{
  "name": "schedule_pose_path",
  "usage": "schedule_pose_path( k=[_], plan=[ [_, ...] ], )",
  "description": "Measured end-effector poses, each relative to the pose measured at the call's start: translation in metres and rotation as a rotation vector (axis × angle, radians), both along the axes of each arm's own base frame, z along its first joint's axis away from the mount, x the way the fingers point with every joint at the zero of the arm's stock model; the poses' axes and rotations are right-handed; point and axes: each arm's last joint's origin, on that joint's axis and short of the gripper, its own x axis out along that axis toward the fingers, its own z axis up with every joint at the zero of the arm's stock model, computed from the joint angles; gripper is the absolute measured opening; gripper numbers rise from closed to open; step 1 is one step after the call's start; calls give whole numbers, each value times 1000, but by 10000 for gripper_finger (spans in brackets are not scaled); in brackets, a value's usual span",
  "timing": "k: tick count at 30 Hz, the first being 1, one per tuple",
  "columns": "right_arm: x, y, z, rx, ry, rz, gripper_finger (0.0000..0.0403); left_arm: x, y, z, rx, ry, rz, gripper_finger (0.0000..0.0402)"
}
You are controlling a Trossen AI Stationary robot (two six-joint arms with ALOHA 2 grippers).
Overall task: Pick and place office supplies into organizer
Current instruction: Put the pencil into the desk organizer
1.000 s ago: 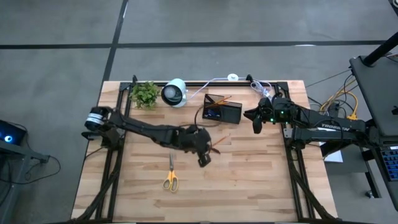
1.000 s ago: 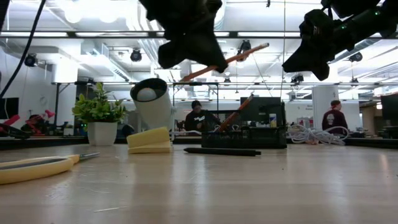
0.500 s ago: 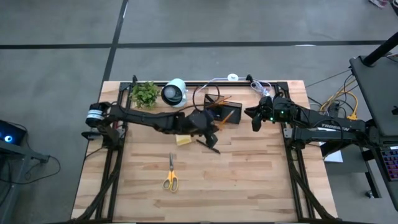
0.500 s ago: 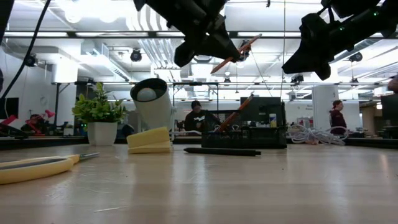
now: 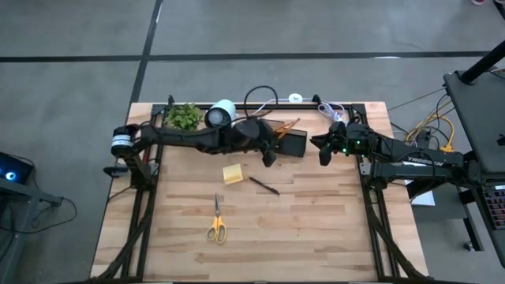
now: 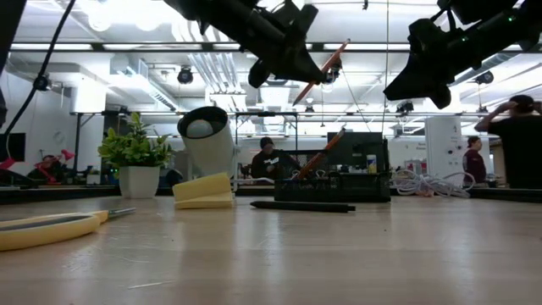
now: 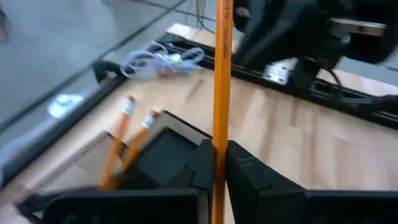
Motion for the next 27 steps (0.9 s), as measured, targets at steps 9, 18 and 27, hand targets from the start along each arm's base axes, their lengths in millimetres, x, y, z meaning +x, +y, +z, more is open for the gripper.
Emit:
schedule_pose_path(
  k=[9,18,27],
  plan=[
    [0,0,0,6,-2,-4,57,0,27,11,147,-78,14,7],
    [0,0,0,41,-19,-24,57,-6,54,13,182,-158,38,7],
    [0,0,0,44,-18,-26,57,-2,73,8,232,-218,2,7]
  ],
)
